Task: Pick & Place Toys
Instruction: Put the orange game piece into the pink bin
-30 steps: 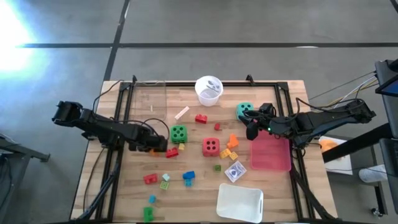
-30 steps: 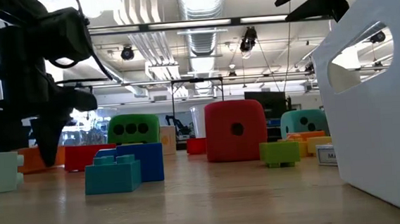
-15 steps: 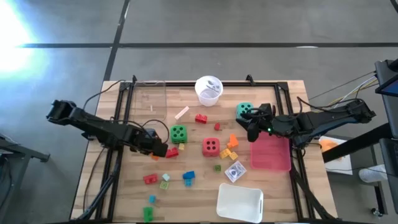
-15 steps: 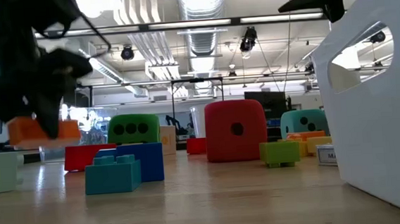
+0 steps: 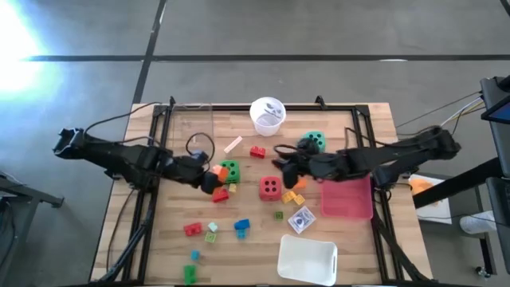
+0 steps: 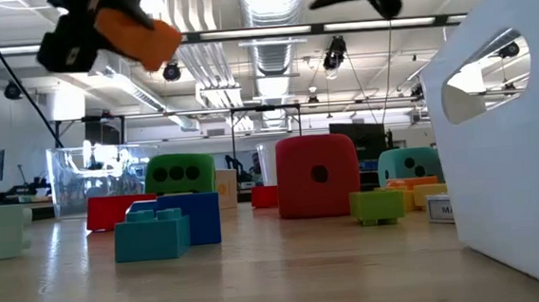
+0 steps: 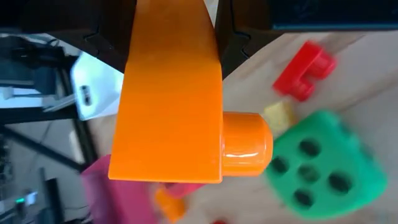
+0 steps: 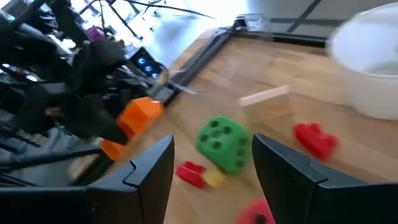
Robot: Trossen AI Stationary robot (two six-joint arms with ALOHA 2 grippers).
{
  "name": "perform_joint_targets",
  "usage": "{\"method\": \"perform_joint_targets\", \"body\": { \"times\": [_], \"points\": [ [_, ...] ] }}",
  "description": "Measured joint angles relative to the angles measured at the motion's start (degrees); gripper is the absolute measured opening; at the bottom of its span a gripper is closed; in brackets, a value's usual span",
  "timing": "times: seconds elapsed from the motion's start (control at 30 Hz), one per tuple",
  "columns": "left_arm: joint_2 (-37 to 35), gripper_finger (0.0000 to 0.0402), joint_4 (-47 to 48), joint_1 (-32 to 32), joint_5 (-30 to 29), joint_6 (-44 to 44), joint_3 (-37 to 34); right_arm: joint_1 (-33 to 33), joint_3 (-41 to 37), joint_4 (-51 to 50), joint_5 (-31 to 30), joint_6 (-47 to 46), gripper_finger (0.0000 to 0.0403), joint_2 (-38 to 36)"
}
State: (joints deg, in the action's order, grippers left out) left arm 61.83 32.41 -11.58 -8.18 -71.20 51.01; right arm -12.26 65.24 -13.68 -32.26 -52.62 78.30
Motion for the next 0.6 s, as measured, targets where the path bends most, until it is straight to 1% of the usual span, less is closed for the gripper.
{"method": "perform_joint_targets", "body": {
  "times": [0.1,0.17,0.27,0.4,0.6],
  "points": [
    [1.5,0.015,-0.9,1.5,0.0,1.2,1.6,0.6,7.5,-3.6,1.1,0.4,0.0209,5.7],
    [2.1,0.015,-2.1,2.5,0.4,2.0,2.3,0.7,12.6,-7.8,1.2,1.4,0.0209,9.0],
    [2.5,0.015,-7.0,3.7,3.1,4.0,2.3,0.7,18.8,-13.3,1.3,3.7,0.0209,13.3],
    [2.9,0.015,-13.0,3.9,6.2,5.1,2.4,0.7,23.3,-16.7,1.5,6.2,0.0209,17.1],
    [3.5,0.015,-13.4,3.9,7.4,5.9,2.2,0.7,27.1,-16.6,2.8,11.1,0.0208,18.3]
  ]
}}
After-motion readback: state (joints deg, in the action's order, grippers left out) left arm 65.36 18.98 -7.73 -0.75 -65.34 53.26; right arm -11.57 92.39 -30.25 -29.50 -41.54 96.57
